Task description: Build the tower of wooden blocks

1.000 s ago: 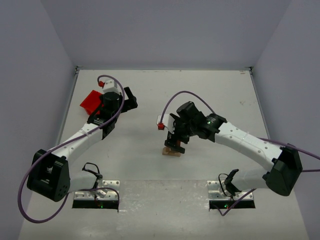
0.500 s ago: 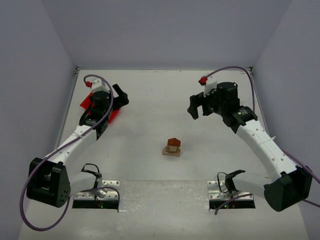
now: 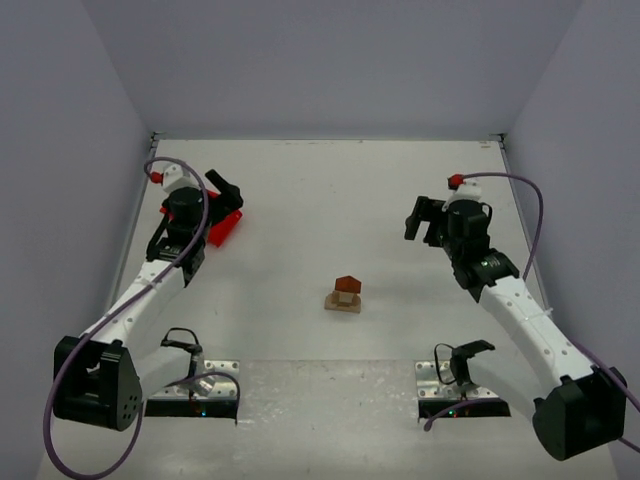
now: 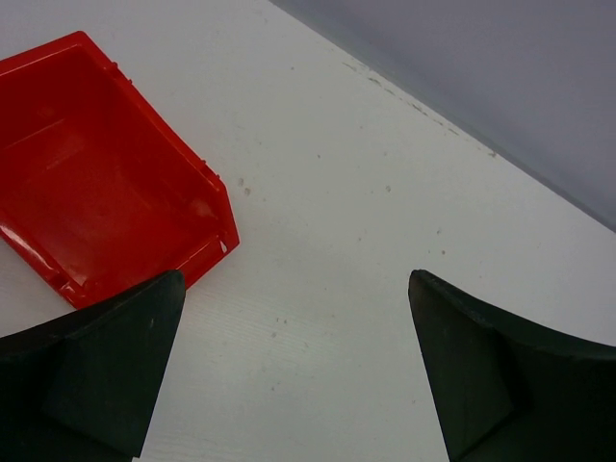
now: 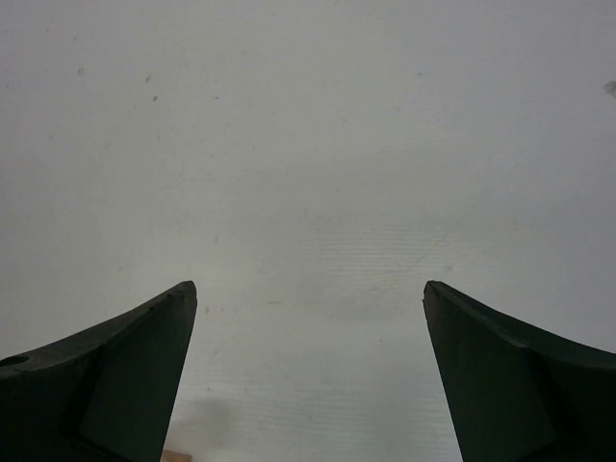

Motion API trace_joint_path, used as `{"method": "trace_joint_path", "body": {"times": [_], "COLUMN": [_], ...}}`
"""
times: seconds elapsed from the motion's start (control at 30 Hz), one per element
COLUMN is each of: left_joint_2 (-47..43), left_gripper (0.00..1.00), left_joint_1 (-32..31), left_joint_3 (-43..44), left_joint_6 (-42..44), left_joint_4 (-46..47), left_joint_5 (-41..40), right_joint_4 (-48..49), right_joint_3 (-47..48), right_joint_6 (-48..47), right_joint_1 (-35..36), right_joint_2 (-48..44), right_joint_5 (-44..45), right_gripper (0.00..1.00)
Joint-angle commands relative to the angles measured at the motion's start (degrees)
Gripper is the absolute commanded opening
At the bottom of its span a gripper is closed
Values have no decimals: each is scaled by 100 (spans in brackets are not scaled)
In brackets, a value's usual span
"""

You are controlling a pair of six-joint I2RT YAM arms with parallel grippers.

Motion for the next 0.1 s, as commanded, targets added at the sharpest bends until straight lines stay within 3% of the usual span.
{"method": "trace_joint_path", "body": {"times": [0.0,0.07], "left_joint_2": [-197,-183], "left_gripper": [100,100], "left_joint_1": [81,81], "left_joint_3": [-44,-30], "left_joint_6": [-116,-127], "left_joint_4": [203,178], "left_joint_5": [-88,-125], "right_joint_4": [654,897], "right_joint_3": [-158,-306], "right_joint_6": [442,254], "right_joint_1": [-10,-10], "right_joint_2": [-210,-259], "right_joint_5": [840,583], "right_gripper": [99,99]}}
